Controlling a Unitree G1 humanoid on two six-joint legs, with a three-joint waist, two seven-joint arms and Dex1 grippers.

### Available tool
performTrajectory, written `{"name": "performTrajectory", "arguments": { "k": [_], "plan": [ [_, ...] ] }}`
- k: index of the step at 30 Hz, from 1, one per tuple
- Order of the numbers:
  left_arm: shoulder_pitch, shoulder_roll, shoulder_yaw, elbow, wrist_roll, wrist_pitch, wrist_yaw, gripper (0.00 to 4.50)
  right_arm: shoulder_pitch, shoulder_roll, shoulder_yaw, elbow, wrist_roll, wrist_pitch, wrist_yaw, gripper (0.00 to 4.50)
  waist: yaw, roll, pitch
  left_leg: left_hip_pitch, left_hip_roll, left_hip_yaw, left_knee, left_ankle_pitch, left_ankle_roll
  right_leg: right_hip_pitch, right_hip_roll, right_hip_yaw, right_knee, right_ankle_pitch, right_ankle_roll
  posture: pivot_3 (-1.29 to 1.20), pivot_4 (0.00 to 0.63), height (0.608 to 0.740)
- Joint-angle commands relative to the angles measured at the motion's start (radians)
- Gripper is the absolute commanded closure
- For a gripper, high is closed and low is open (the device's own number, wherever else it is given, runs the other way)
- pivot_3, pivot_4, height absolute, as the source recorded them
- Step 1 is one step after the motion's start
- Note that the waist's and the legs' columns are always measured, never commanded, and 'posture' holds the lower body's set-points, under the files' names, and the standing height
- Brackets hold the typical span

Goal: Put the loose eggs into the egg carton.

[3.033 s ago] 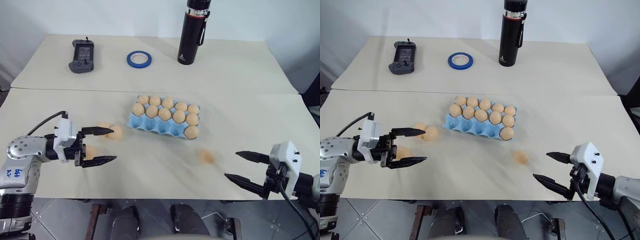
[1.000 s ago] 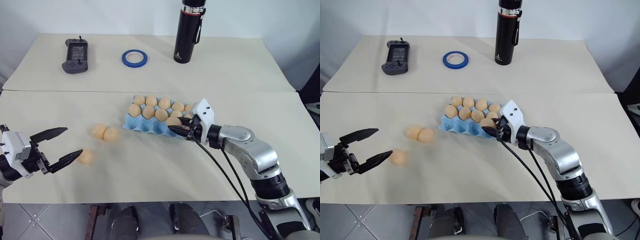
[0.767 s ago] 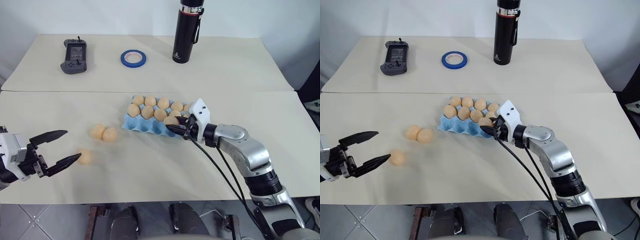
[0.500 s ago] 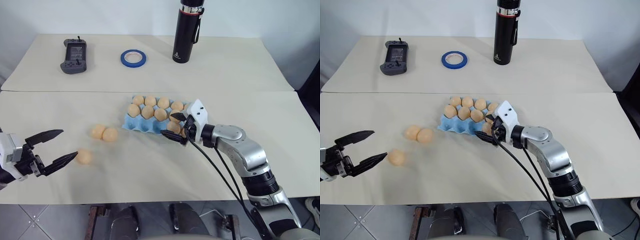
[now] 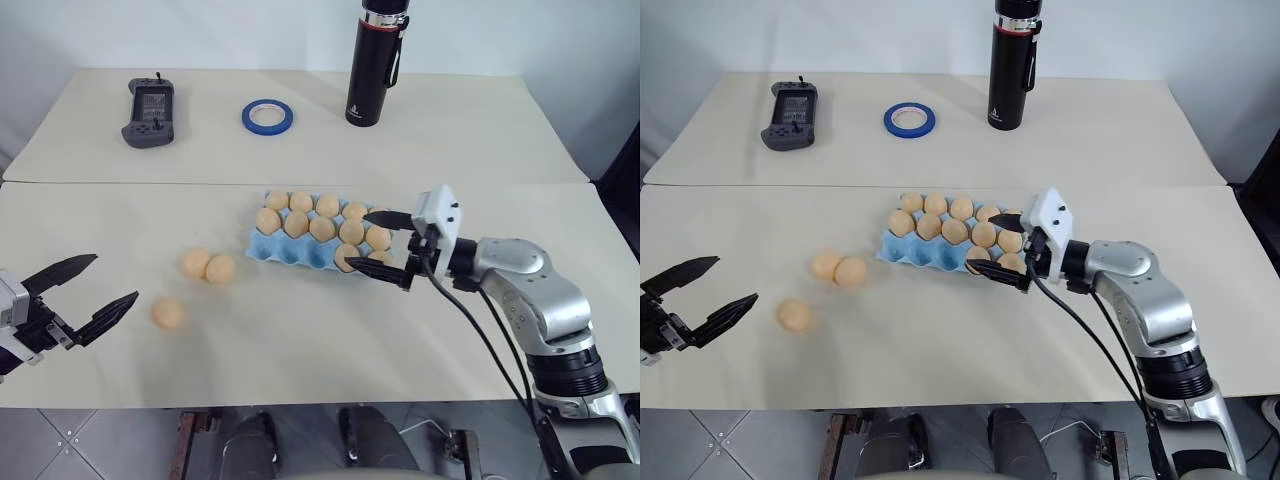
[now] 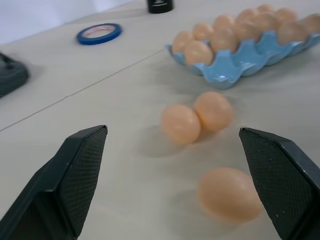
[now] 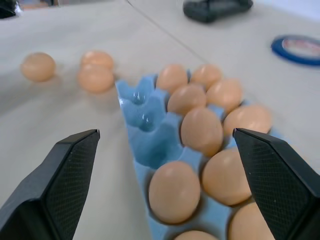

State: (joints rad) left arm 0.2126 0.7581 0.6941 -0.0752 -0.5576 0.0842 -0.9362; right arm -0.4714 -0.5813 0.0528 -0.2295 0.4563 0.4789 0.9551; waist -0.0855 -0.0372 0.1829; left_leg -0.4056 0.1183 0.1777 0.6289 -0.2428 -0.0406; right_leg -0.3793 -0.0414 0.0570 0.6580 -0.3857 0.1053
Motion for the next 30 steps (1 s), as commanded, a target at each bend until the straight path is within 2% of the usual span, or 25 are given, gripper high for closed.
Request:
{"name": "performTrajectory", "arguments": {
  "k": [1,4,10,17,21,30],
  "plan": [
    [0.016,-0.038,0.054,-0.042,0.044,-0.013,0.118,0.0,0.023,-0.046,-0.045,0.064,0.015,-0.084,0.103,0.03,0.001,0.0,0.0,0.0,0.0,-0.001,0.0,0.0,0.0,0.001,0.0,0.0,-0.001,0.0,0.0,0.0,0.15,0.74],
    [0.076,-0.096,0.085,-0.091,0.052,-0.01,0.182,0.0,0.055,-0.075,-0.086,0.107,0.079,-0.116,0.224,0.03,-0.001,0.0,0.0,0.0,-0.001,0.0,0.001,0.0,0.001,0.002,-0.001,0.0,-0.001,0.0,0.0,0.0,0.15,0.74],
    [0.239,-0.196,0.082,-0.203,0.061,-0.033,0.193,0.0,0.079,-0.111,-0.096,0.175,0.089,-0.144,0.326,0.03,-0.003,0.0,0.0,0.001,0.001,-0.001,0.001,0.0,0.001,0.003,-0.001,0.0,-0.002,0.0,0.0,0.0,0.15,0.74],
    [0.362,-0.339,0.042,-0.348,0.053,-0.009,0.281,0.0,0.052,-0.118,-0.084,0.255,0.052,-0.16,0.324,0.03,-0.002,0.0,0.0,0.001,-0.001,-0.001,0.002,-0.002,0.005,0.005,-0.005,0.001,-0.005,-0.001,-0.002,0.0,0.15,0.74],
    [0.333,-0.368,-0.008,-0.368,0.078,-0.007,0.325,0.0,0.038,-0.108,-0.077,0.258,0.054,-0.156,0.323,0.03,-0.002,0.0,0.0,0.001,-0.002,-0.002,0.002,-0.002,0.006,0.006,-0.005,0.002,-0.005,-0.001,-0.003,0.0,0.15,0.74],
    [0.184,-0.342,-0.14,-0.331,0.152,-0.011,0.382,0.0,0.032,-0.096,-0.069,0.247,0.051,-0.146,0.307,0.03,0.001,0.0,0.0,0.001,-0.002,-0.004,0.002,0.0,0.003,0.007,-0.002,0.002,-0.005,0.0,-0.002,0.0,0.15,0.74]
  ]
}}
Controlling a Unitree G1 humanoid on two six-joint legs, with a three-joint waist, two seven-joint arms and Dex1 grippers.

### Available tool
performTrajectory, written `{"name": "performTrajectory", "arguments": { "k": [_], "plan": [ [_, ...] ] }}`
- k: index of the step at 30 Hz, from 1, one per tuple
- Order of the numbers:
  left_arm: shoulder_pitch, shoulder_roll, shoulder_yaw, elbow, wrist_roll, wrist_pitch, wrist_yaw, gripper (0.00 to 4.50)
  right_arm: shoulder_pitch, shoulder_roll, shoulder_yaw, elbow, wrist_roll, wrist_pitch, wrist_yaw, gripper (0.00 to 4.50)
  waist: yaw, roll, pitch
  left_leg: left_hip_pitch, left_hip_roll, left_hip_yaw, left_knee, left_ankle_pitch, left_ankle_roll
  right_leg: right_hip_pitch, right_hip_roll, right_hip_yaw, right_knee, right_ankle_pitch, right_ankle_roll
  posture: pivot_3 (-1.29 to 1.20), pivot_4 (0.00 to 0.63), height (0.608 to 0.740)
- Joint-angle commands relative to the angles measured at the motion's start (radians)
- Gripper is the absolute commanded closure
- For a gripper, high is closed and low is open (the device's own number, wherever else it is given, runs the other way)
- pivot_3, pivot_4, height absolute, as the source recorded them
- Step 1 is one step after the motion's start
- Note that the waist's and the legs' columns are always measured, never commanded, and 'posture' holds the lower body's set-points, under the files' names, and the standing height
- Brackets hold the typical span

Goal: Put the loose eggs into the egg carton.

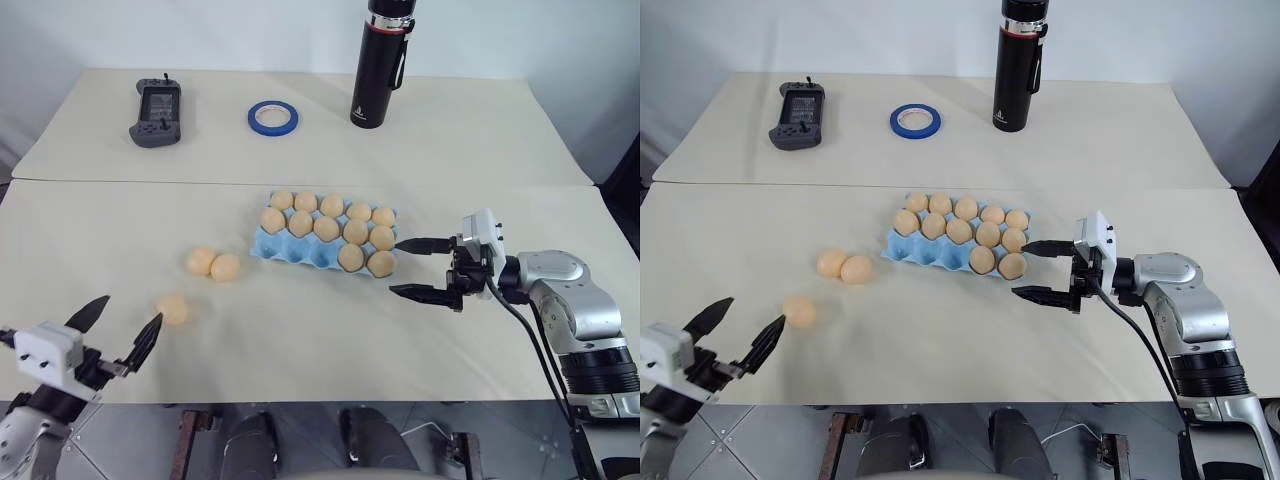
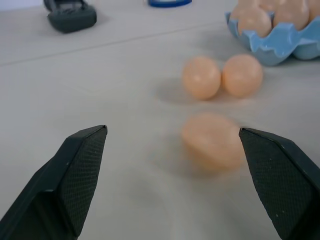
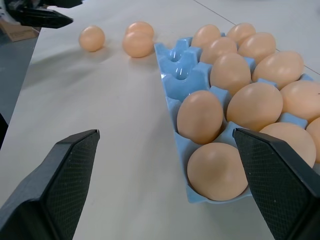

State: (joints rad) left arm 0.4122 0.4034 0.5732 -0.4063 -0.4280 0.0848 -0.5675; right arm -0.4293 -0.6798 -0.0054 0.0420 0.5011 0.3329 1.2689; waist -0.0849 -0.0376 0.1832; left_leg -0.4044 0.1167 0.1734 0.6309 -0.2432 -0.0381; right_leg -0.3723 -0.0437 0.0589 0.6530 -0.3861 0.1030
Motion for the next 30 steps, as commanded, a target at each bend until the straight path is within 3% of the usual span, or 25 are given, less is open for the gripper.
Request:
{"name": "performTrajectory", "arguments": {
  "k": [1,9,13,24,30],
  "plan": [
    [-0.028,0.014,-0.034,0.017,0.032,-0.013,0.014,0.0,-0.007,0.004,-0.011,-0.029,0.005,-0.001,-0.01,0.03,-0.001,0.0,0.0,0.0,0.0,0.0,0.0,0.0,0.0,0.0,0.0,0.0,0.0,0.0,0.0,0.0,0.15,0.74],
    [-0.085,0.033,-0.117,0.111,0.086,0.038,0.031,0.0,0.006,0.007,-0.022,-0.061,0.01,0.006,-0.042,0.03,-0.001,0.0,0.0,0.0,0.001,0.002,0.0,0.0,-0.001,-0.003,0.002,-0.001,0.001,0.001,0.001,0.0,0.15,0.74],
    [-0.078,0.042,-0.135,0.097,0.078,0.073,0.031,0.89,0.02,0.0,-0.03,-0.071,0.01,0.006,-0.05,0.0,0.0,0.0,0.0,0.0,0.001,0.002,0.0,0.0,-0.001,-0.002,0.001,-0.001,0.001,0.001,0.001,0.0,0.15,0.74],
    [-0.098,0.089,-0.122,0.071,0.065,0.059,0.001,4.47,0.017,-0.002,-0.031,-0.064,0.001,-0.002,-0.057,0.0,0.0,0.0,0.0,0.0,0.001,0.002,0.0,0.0,-0.001,-0.002,0.001,-0.001,0.001,0.001,0.001,0.0,0.15,0.74],
    [-0.126,0.106,-0.124,0.094,0.054,0.089,-0.002,4.47,0.025,-0.003,-0.034,-0.069,-0.003,-0.009,-0.062,0.0,0.0,0.0,0.0,0.0,0.0,0.002,0.0,0.0,-0.001,-0.002,0.001,-0.001,0.001,0.001,0.001,0.0,0.15,0.74]
  ]
}}
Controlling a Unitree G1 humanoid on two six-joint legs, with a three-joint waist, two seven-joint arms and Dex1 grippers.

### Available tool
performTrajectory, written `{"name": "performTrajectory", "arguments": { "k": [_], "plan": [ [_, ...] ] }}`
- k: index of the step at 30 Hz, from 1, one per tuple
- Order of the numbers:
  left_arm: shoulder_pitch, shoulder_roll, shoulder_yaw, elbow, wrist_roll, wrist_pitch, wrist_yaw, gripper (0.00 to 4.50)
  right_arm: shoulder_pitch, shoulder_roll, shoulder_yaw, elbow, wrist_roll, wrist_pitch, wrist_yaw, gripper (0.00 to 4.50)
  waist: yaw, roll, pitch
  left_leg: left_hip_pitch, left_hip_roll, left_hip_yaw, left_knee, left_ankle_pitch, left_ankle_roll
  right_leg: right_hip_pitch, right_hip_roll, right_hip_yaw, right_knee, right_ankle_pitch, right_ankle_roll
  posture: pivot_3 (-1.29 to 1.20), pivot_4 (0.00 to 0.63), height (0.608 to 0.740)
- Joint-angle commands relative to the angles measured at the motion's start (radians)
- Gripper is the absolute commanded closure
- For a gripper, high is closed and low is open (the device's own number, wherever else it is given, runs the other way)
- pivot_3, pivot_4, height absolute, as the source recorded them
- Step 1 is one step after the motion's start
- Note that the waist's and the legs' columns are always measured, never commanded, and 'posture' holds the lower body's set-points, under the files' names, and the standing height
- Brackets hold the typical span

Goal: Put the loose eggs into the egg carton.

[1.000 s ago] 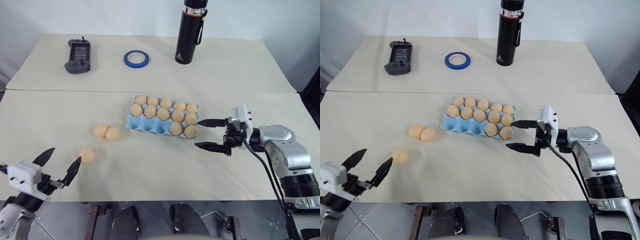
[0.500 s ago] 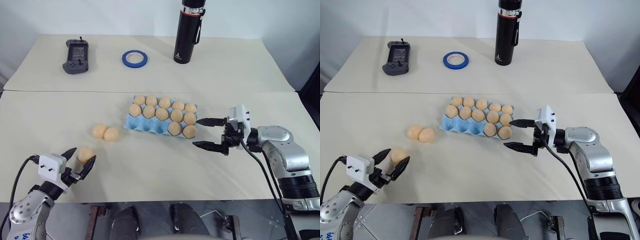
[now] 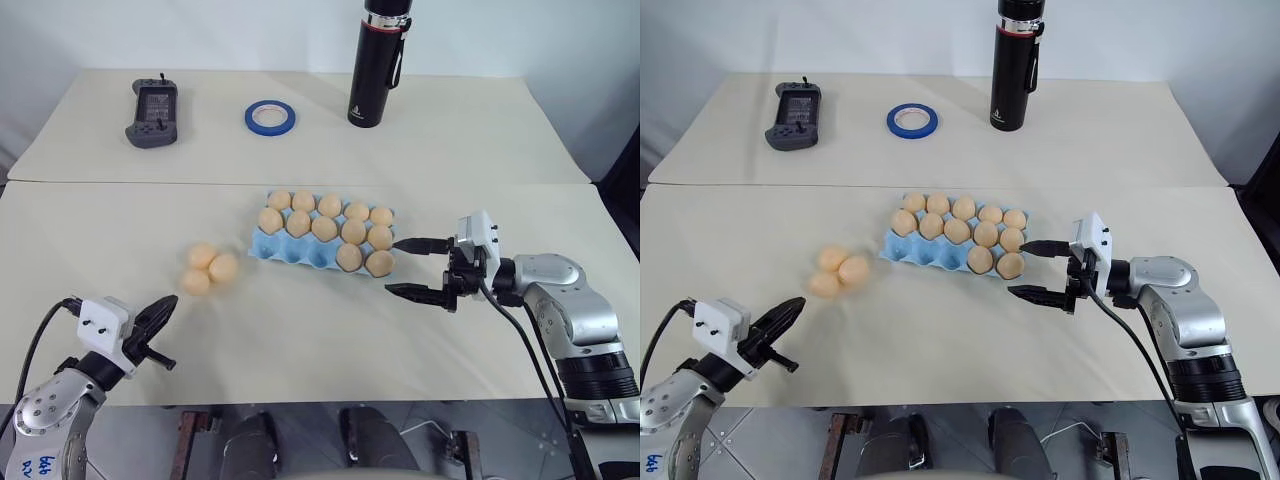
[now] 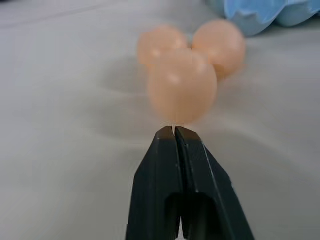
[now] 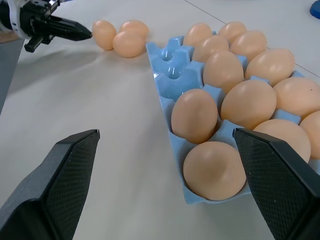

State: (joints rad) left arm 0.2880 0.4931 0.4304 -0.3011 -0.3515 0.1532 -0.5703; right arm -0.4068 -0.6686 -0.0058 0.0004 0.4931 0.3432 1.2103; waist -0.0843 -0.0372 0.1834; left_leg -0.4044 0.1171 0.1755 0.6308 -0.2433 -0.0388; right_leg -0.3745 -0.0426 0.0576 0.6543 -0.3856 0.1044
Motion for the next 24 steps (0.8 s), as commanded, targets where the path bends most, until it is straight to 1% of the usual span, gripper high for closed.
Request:
{"name": "performTrajectory", "arguments": {
  "k": [1,2,4,5,6,9,12,13,15,16,20,22,24],
  "plan": [
    [-0.001,0.017,0.019,-0.018,-0.029,0.037,0.002,4.47,0.005,-0.015,-0.035,-0.028,0.005,-0.019,-0.005,0.0,0.0,0.0,0.0,0.0,0.0,0.0,0.0,0.0,0.0,0.0,0.0,0.0,0.0,0.0,0.0,0.0,0.15,0.74],
    [0.002,0.007,0.04,-0.036,-0.064,0.064,0.014,4.47,0.01,-0.016,-0.037,-0.03,0.004,-0.018,-0.008,0.0,-0.001,0.0,0.0,0.0,0.0,0.0,0.0,0.0,0.0,0.0,0.0,0.0,0.0,0.0,0.0,0.0,0.15,0.74],
    [0.015,0.029,0.061,-0.068,-0.07,0.108,0.022,4.47,0.016,-0.018,-0.04,-0.033,0.005,-0.015,-0.013,0.0,0.0,0.0,0.0,0.0,0.0,0.0,0.0,0.0,0.0,0.0,0.0,0.0,0.0,0.0,0.0,0.0,0.15,0.74],
    [0.021,0.031,0.076,-0.088,-0.102,0.15,0.032,4.47,0.019,-0.019,-0.04,-0.033,0.005,-0.014,-0.014,0.0,0.0,0.0,0.0,0.0,0.0,0.0,0.0,0.0,0.0,0.0,0.0,0.0,0.0,0.0,0.0,0.0,0.15,0.74],
    [0.028,0.038,0.083,-0.103,-0.111,0.187,0.041,4.3,0.02,-0.02,-0.038,-0.032,0.004,-0.013,-0.015,0.0,0.0,0.0,0.0,0.0,0.001,0.0,0.0,0.0,0.0,0.0,0.0,0.0,0.0,0.0,0.0,0.0,0.15,0.74],
    [0.076,0.051,0.104,-0.167,-0.153,0.251,0.029,3.61,0.019,-0.017,-0.034,-0.027,0.002,-0.017,-0.016,0.0,-0.001,0.0,0.0,0.0,0.0,0.0,0.0,0.0,0.0,0.0,0.0,0.0,0.0,0.0,0.0,0.0,0.15,0.74],
    [0.145,0.064,0.119,-0.247,-0.195,0.305,0.004,2.7,0.014,-0.014,-0.03,-0.023,0.001,-0.018,-0.019,0.0,-0.003,0.0,0.0,0.0,0.0,0.0,0.0,0.0,0.0,0.0,0.0,0.0,0.0,0.0,0.0,0.0,0.15,0.74],
    [0.167,0.069,0.122,-0.267,-0.205,0.323,0.0,2.31,0.013,-0.014,-0.03,-0.021,0.001,-0.018,-0.019,0.0,-0.002,0.0,0.0,0.0,0.0,0.0,0.0,0.0,0.0,0.0,0.0,0.0,0.0,0.0,0.0,0.0,0.15,0.74],
    [0.214,0.077,0.128,-0.307,-0.223,0.344,-0.018,1.67,0.012,-0.013,-0.03,-0.018,0.0,-0.019,-0.018,0.0,-0.002,0.0,0.0,0.0,0.0,0.0,0.0,0.0,0.0,0.0,0.0,0.0,0.0,0.0,0.0,0.0,0.15,0.74],
    [0.229,0.077,0.133,-0.324,-0.23,0.35,-0.023,1.41,0.012,-0.013,-0.029,-0.017,0.0,-0.02,-0.018,0.0,-0.002,0.0,0.0,0.0,0.0,-0.001,0.0,0.0,-0.001,0.0,0.0,0.0,0.0,0.0,-0.001,0.0,0.15,0.74],
    [0.254,0.071,0.154,-0.351,-0.242,0.358,-0.016,0.1,0.013,-0.011,-0.027,-0.011,-0.003,-0.024,-0.016,0.0,-0.001,0.0,0.0,0.0,0.0,-0.001,0.0,0.0,-0.001,0.0,-0.001,0.001,0.0,-0.001,-0.001,0.0,0.15,0.74],
    [0.262,0.066,0.163,-0.354,-0.254,0.367,-0.013,0.04,0.012,-0.011,-0.025,-0.006,-0.005,-0.027,-0.014,0.0,-0.001,0.0,0.0,0.0,0.0,-0.001,0.0,0.0,0.0,0.001,-0.001,0.001,-0.001,-0.001,-0.001,0.0,0.15,0.74],
    [0.255,0.066,0.156,-0.347,-0.223,0.351,0.001,0.04,0.009,-0.01,-0.023,0.0,-0.007,-0.028,-0.014,0.0,-0.002,0.0,0.0,0.0,0.0,-0.001,0.0,0.0,0.0,0.001,-0.002,0.001,-0.001,-0.001,-0.001,0.0,0.15,0.74]
  ]
}}
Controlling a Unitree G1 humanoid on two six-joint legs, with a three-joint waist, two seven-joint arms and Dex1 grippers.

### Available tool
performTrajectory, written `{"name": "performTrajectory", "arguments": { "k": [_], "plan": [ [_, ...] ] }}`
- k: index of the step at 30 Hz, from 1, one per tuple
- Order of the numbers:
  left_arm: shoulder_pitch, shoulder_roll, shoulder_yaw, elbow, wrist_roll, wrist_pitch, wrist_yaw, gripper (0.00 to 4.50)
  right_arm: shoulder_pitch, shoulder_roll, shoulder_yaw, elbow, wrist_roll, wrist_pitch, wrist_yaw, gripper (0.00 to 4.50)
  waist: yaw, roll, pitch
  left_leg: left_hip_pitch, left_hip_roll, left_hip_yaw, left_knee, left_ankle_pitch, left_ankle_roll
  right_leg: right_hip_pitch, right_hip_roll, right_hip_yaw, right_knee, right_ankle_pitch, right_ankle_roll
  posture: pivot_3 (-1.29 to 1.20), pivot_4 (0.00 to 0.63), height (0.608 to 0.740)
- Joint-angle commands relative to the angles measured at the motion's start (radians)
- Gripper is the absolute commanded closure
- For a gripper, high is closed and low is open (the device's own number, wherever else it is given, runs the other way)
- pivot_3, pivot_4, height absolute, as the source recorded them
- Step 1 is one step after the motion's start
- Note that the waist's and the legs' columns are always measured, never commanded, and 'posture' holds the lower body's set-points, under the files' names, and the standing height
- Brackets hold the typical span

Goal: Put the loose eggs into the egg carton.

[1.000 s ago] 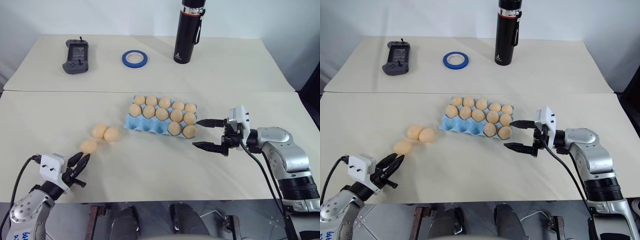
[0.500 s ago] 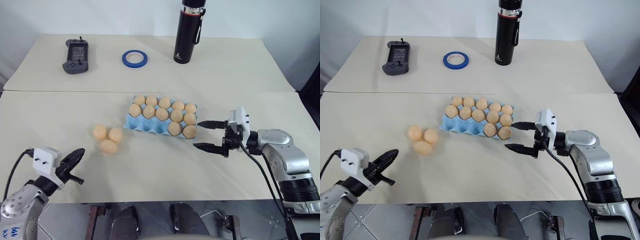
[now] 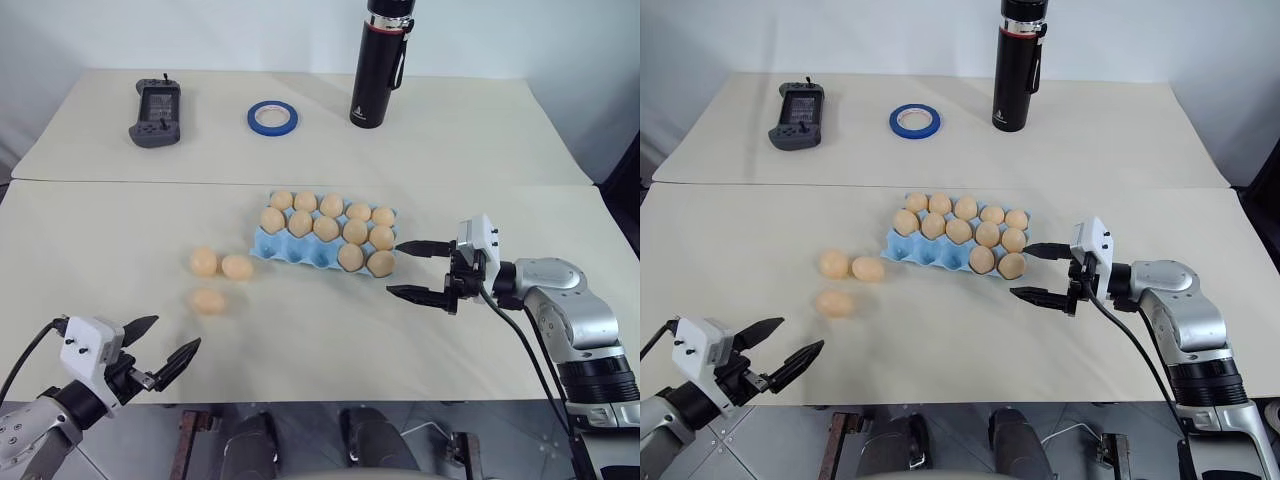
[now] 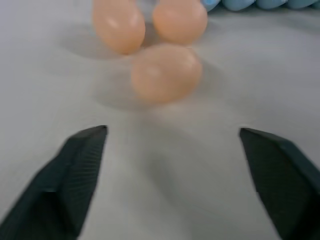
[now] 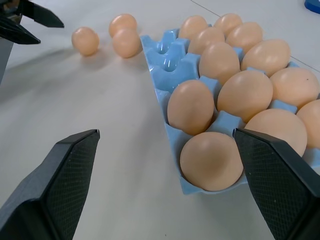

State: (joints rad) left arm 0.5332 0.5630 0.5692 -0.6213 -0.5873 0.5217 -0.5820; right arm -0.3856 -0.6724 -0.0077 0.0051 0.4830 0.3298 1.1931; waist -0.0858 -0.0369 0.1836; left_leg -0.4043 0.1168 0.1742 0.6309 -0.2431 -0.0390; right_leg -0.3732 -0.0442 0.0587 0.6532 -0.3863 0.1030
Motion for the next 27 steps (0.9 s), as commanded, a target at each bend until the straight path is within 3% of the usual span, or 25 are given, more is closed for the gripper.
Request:
{"name": "performTrajectory", "arguments": {
  "k": [1,9,27],
  "plan": [
    [-0.003,-0.007,0.01,-0.018,0.034,-0.035,0.022,0.04,-0.014,-0.006,-0.02,-0.004,0.002,-0.014,0.004,0.0,0.0,0.0,0.0,0.0,0.0,0.0,0.0,0.0,0.0,0.0,0.0,0.0,0.0,0.0,0.0,0.0,0.15,0.74],
    [-0.179,-0.055,-0.132,0.073,0.157,-0.165,0.066,0.04,-0.024,0.002,-0.015,0.007,-0.01,-0.019,0.004,0.0,0.002,0.0,0.0,0.0,-0.001,0.0,0.0,0.0,0.0,0.0,0.001,0.0,0.0,0.0,0.0,0.0,0.15,0.74],
    [-0.271,-0.092,-0.25,0.184,0.237,-0.227,0.084,0.04,-0.001,-0.001,-0.025,-0.017,-0.011,-0.021,-0.028,0.0,0.002,0.001,0.0,0.0,0.0,0.001,0.001,0.0,0.0,-0.001,0.003,0.0,0.001,0.001,0.002,0.0,0.15,0.74]
  ]
}}
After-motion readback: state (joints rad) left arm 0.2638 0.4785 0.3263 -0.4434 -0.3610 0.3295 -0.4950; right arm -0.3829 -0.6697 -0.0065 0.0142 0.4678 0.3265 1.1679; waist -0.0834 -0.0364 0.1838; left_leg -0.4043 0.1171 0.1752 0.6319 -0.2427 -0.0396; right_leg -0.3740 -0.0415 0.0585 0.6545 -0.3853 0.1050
